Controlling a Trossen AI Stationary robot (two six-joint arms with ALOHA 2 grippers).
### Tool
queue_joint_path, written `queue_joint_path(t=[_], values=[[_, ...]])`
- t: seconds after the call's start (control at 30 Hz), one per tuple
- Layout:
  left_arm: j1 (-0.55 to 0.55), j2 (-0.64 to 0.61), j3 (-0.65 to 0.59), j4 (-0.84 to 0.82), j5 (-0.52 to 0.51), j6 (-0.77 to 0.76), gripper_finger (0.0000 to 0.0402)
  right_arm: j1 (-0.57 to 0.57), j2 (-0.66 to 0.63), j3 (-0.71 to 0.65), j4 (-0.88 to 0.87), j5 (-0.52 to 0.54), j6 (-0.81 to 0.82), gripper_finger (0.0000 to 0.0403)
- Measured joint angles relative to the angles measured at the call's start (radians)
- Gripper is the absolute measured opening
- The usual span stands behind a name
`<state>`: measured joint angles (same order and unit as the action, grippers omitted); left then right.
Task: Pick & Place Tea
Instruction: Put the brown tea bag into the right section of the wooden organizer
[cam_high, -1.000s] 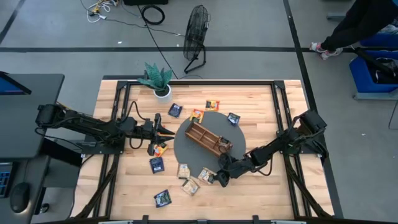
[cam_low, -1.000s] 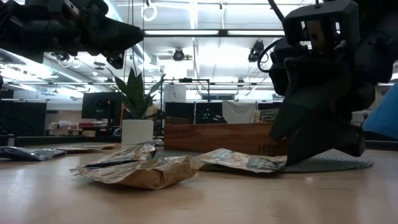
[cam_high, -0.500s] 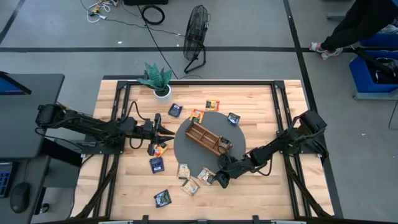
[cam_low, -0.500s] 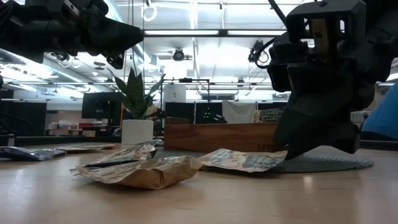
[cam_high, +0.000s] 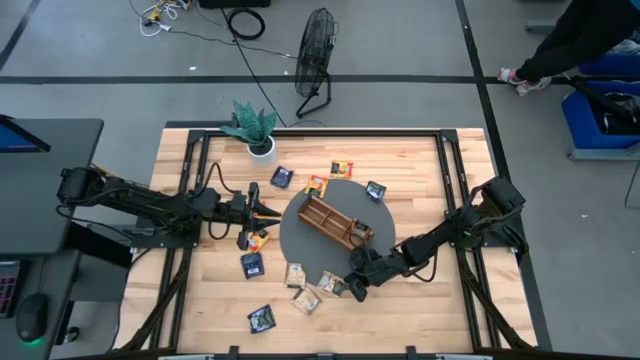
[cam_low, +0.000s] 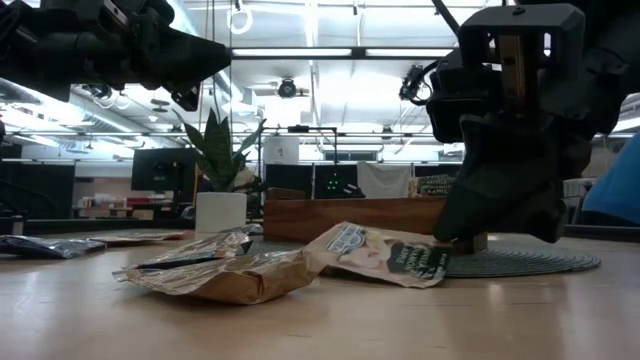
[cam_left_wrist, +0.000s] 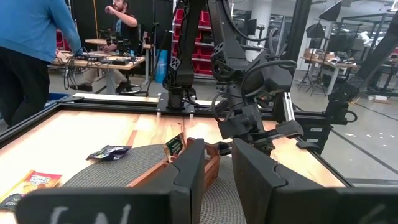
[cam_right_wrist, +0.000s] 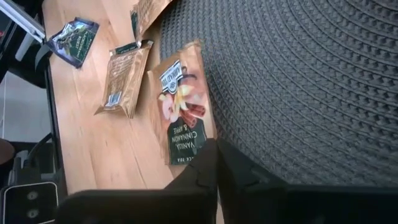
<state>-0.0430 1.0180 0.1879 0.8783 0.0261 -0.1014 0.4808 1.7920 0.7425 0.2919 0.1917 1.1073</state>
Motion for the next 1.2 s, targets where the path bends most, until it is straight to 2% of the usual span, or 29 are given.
queue_joint_path(t=[0.2,0.3,0.57,0.77,0.9,1.03,1.2], values=[[0.000,0.000,0.000,0.000,0.000,-0.008,0.0087,0.000,-0.005,0.002,0.006,-0.008,-0.013,0.0002],[0.000,0.001,0.000,0.000,0.000,-0.036,0.0087,0.000,-0.013,0.034,-0.049,-0.029,-0.039,0.0001],[0.000,0.002,0.000,-0.004,0.000,-0.090,0.0087,0.000,-0.023,0.265,-0.499,-0.022,-0.171,0.0000],[0.000,0.003,0.000,-0.022,0.000,-0.120,0.0087,-0.006,-0.023,0.382,-0.694,0.001,-0.246,0.0000],[0.000,0.003,0.000,-0.035,0.000,-0.148,0.0089,-0.015,-0.023,0.431,-0.753,0.011,-0.292,0.0000],[0.000,0.003,0.012,-0.077,0.018,-0.149,0.0105,-0.027,-0.023,0.490,-0.802,0.011,-0.342,0.0000],[-0.001,0.003,0.029,-0.103,0.046,-0.141,0.0151,-0.037,-0.023,0.569,-0.905,0.036,-0.392,0.0000]])
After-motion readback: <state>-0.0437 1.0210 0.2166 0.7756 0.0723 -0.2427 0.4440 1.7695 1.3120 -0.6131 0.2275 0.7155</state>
